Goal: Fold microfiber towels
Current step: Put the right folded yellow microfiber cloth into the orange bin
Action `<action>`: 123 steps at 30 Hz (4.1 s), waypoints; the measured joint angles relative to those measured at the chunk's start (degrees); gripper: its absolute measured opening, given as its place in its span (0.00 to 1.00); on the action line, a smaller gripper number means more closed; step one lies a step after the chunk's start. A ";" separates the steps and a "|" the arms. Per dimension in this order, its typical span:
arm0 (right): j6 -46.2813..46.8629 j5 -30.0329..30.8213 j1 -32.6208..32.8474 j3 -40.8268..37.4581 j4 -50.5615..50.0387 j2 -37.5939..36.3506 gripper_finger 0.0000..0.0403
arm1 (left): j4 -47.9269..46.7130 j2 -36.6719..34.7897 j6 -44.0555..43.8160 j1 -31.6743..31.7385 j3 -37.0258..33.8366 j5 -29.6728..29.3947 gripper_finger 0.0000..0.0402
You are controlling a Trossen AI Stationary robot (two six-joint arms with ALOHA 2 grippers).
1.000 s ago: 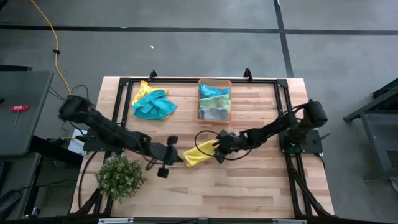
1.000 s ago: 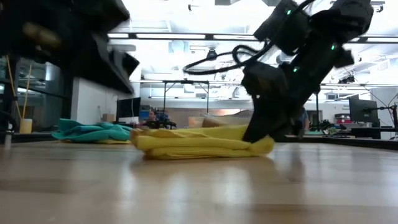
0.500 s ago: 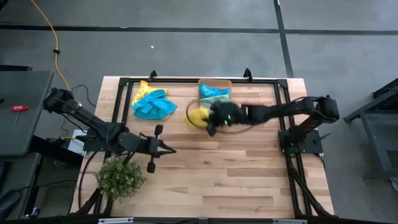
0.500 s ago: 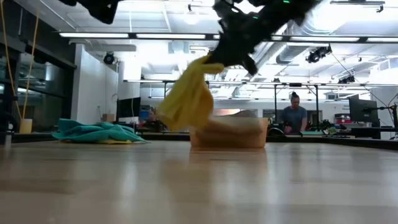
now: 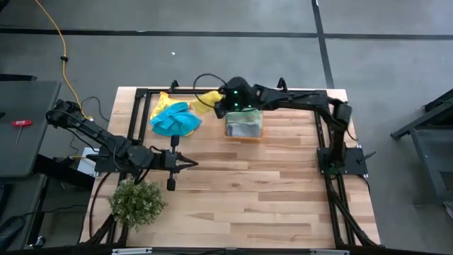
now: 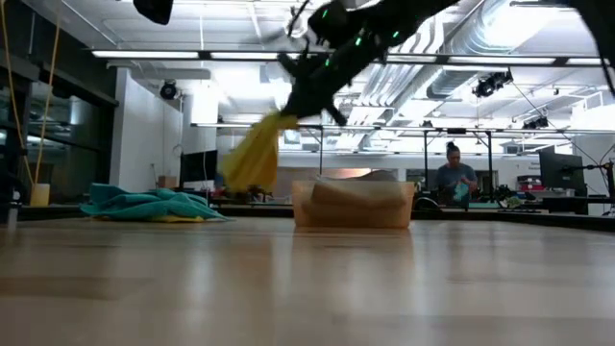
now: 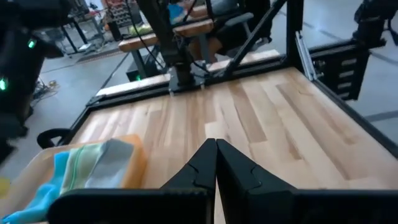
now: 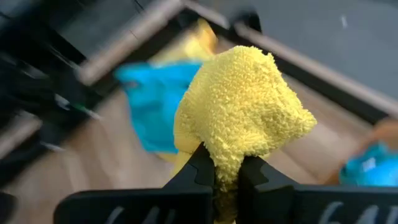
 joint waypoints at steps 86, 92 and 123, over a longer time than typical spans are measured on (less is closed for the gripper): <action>10.60 21.72 -6.91 6.85 -29.11 7.40 0.00 | -3.40 0.04 -0.50 -0.02 0.02 -4.61 0.00; 10.97 27.88 -6.88 6.85 -35.97 7.59 0.00 | -3.29 0.04 -0.49 -0.02 0.02 -4.61 0.00; 21.09 45.44 -4.79 6.80 -67.20 -6.30 0.00 | -3.14 0.04 -0.53 -0.01 0.02 -4.60 0.00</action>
